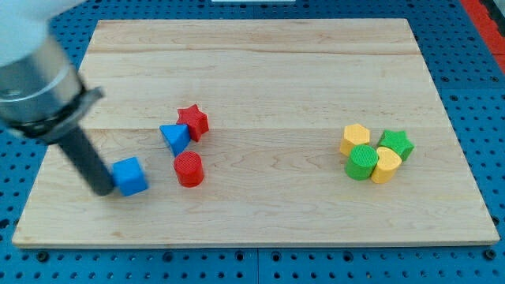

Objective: Move the blue cube along with blue triangle and red star slightly up and right

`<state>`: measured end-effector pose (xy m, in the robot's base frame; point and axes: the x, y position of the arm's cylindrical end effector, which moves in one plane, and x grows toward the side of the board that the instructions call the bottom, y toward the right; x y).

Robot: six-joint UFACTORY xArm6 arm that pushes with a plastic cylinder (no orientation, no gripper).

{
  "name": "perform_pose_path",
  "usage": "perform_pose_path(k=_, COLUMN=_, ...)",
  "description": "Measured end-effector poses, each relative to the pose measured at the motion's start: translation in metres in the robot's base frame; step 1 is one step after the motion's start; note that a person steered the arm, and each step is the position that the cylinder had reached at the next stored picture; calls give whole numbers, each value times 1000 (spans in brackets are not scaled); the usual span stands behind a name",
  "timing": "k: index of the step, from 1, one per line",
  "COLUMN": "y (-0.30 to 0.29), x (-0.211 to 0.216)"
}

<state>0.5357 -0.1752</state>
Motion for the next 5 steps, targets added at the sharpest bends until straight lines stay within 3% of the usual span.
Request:
perform_pose_path(k=1, y=44, x=-5)
perform_pose_path(k=3, y=61, x=25)
perform_pose_path(k=5, y=156, x=27)
